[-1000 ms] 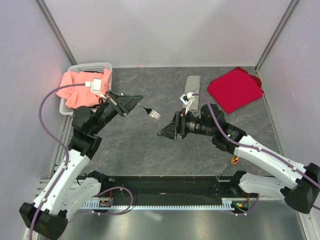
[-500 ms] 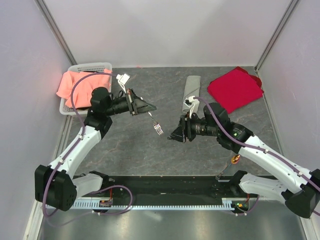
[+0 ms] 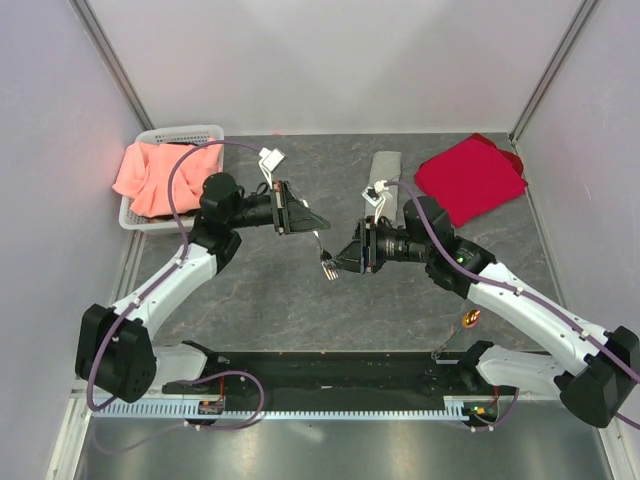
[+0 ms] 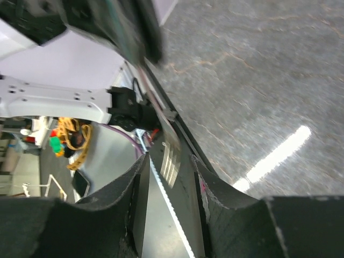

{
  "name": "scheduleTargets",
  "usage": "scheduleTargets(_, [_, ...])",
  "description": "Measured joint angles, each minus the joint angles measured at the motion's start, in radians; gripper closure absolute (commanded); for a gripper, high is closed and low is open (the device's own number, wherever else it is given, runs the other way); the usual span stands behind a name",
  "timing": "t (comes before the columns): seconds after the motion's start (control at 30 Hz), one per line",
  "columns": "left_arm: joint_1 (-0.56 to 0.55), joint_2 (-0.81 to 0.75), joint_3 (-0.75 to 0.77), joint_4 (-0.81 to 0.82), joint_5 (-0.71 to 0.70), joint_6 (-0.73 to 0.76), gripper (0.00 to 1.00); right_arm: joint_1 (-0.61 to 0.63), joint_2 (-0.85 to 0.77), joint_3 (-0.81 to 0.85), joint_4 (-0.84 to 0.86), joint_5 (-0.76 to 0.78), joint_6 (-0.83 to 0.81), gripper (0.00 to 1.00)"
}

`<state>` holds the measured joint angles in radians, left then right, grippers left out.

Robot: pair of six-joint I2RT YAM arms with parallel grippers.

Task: Fold the napkin into a case and place the utensils inside
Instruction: Pass from the left arm to the right

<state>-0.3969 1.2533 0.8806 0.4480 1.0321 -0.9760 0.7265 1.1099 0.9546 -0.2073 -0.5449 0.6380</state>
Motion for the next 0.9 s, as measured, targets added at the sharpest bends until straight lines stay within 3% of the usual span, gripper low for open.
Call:
scheduleTargets(0.03, [-0.01, 0.013, 0.003, 0.003, 0.002, 0.0, 0.98, -0.003, 0.0, -0.006, 0.029, -0.01, 0.016, 0.6])
scheduleTargets(0.17, [-0.031, 0.045, 0.018, 0.012, 0.019, -0.006, 0.98, -0.01, -0.002, -0.045, 0.086, -0.034, 0.056, 0.78])
scheduleTargets(0.3, [-0.039, 0.074, 0.048, 0.031, 0.026, -0.01, 0.98, -0.016, -0.003, -0.083, 0.124, -0.043, 0.095, 0.81])
scheduleTargets(0.37, [-0.043, 0.089, 0.063, 0.044, 0.029, -0.013, 0.98, -0.016, -0.004, -0.097, 0.142, -0.047, 0.108, 1.0])
scheduleTargets(0.47, [-0.051, 0.115, 0.078, 0.074, 0.053, -0.016, 0.95, -0.031, -0.015, -0.116, 0.152, -0.045, 0.146, 1.0])
scheduleTargets(0.5, [-0.055, 0.129, 0.089, 0.084, 0.055, -0.016, 0.89, -0.041, -0.022, -0.123, 0.156, -0.045, 0.159, 1.0])
scheduleTargets(0.57, [-0.061, 0.154, 0.11, 0.085, 0.053, -0.016, 0.46, -0.065, -0.042, -0.145, 0.171, -0.041, 0.186, 1.0])
scheduleTargets(0.63, [-0.07, 0.18, 0.134, 0.073, 0.023, -0.011, 0.19, -0.104, -0.076, -0.18, 0.18, -0.034, 0.217, 1.0])
scheduleTargets(0.67, [-0.071, 0.189, 0.145, 0.051, 0.004, -0.006, 0.18, -0.126, -0.092, -0.201, 0.183, -0.029, 0.234, 1.0])
scheduleTargets(0.7, [-0.071, 0.201, 0.159, 0.032, -0.031, 0.004, 0.18, -0.153, -0.105, -0.224, 0.192, -0.023, 0.253, 1.0])
scheduleTargets(0.8, [-0.071, 0.238, 0.208, -0.038, -0.161, 0.035, 0.3, -0.245, -0.122, -0.295, 0.202, -0.024, 0.301, 1.0])
scheduleTargets(0.83, [-0.07, 0.254, 0.228, -0.055, -0.214, 0.047, 0.56, -0.285, -0.119, -0.32, 0.206, -0.03, 0.318, 1.0])
scheduleTargets(0.9, [-0.07, 0.303, 0.27, -0.069, -0.309, 0.07, 0.83, -0.362, -0.1, -0.359, 0.208, -0.035, 0.344, 1.0])
